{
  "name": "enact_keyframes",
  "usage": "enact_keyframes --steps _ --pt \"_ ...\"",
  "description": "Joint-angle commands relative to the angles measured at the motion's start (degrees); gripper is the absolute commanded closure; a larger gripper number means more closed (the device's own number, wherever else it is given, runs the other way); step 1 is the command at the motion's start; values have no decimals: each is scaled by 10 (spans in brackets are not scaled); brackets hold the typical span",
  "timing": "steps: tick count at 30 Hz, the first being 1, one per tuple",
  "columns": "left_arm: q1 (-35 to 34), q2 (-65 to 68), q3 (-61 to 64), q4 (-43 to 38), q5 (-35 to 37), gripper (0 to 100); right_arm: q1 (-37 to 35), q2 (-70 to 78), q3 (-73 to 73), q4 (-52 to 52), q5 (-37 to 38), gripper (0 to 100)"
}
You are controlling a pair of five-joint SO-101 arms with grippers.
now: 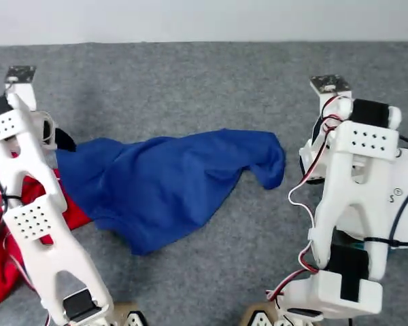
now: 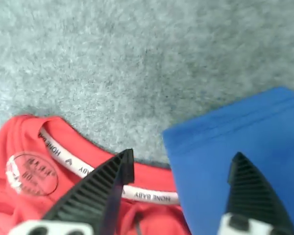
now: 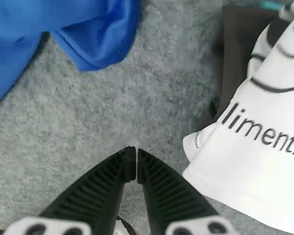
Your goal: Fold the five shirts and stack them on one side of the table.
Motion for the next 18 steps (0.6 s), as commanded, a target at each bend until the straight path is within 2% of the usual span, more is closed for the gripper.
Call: enact_keyframes --steps 1,5,11,18 --pt "-2 10 -6 -28 -7 690 3 -37 -1 23 -2 989" --pt "2 36 -6 -38 -7 709 3 -38 -3 22 -2 989" --pt "29 61 -6 -38 -11 872 3 -38 -3 22 -2 989" --pt "89 -30 -6 -2 -35 986 3 -38 -4 22 -2 989"
